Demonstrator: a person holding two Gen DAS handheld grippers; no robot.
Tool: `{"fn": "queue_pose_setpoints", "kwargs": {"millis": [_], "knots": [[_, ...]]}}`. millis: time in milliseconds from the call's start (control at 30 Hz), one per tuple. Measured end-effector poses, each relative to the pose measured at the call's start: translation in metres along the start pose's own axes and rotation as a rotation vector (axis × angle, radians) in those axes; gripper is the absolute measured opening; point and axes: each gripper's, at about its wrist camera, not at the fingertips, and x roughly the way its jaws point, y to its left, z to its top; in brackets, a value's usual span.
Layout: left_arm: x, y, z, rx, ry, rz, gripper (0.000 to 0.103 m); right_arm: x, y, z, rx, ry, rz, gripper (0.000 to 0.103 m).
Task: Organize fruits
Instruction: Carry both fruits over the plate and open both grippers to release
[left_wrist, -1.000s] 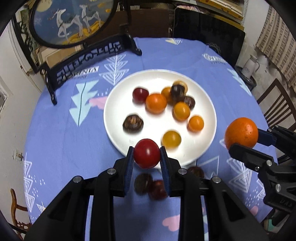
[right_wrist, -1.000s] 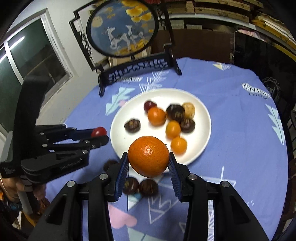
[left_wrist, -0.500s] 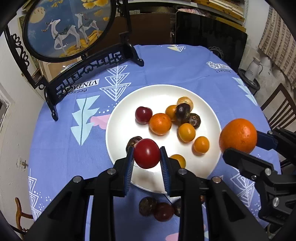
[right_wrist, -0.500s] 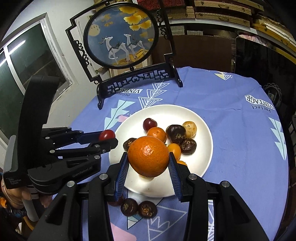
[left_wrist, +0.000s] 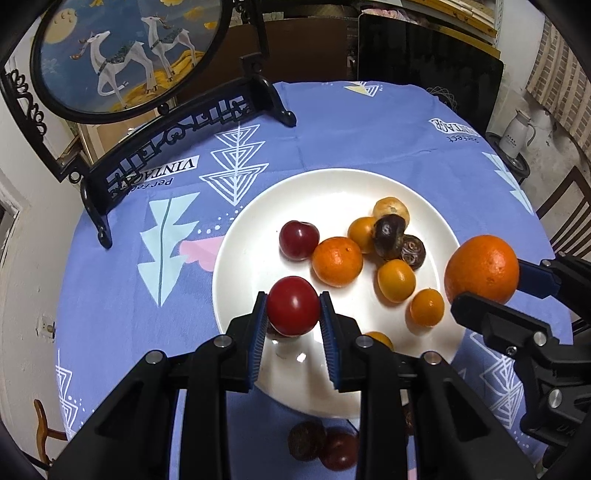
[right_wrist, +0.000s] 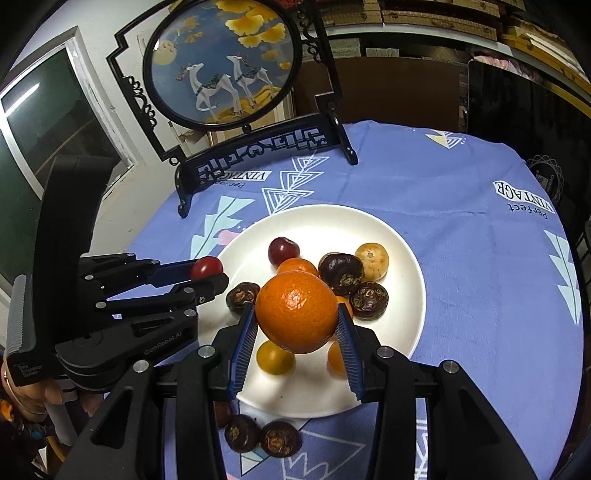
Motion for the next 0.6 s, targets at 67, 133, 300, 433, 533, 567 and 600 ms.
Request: {"fn": "queue_pose_setpoints", "kwargs": {"millis": [67,133,300,433,533,567,600], "knots": [[0.006,0.000,0.003,-0.001,0.007,-0.002,0.027,0.006,-0.002,0.002,0.003,0.009,-0.003,0.044],[0.010,0.000,0.005,-0.001,0.012,-0.003,0.027,0.011,-0.004,0.003,0.006,0.015,-0.003,0.044],[0.021,0.001,0.010,-0.002,0.023,-0.002,0.027,0.023,-0.007,0.008,0.007,0.027,-0.007,0.044],[0.027,0.002,0.015,0.000,0.027,0.001,0.027,0.032,-0.008,0.013,0.004,0.038,-0.005,0.044],[0.031,0.003,0.017,0.001,0.030,0.001,0.027,0.037,-0.008,0.016,0.005,0.044,-0.004,0.044],[0.032,0.003,0.018,0.002,0.032,0.003,0.027,0.039,-0.008,0.017,0.004,0.046,-0.004,0.044],[0.034,0.004,0.018,0.003,0.034,0.005,0.027,0.041,-0.008,0.018,0.001,0.049,-0.005,0.044]]}}
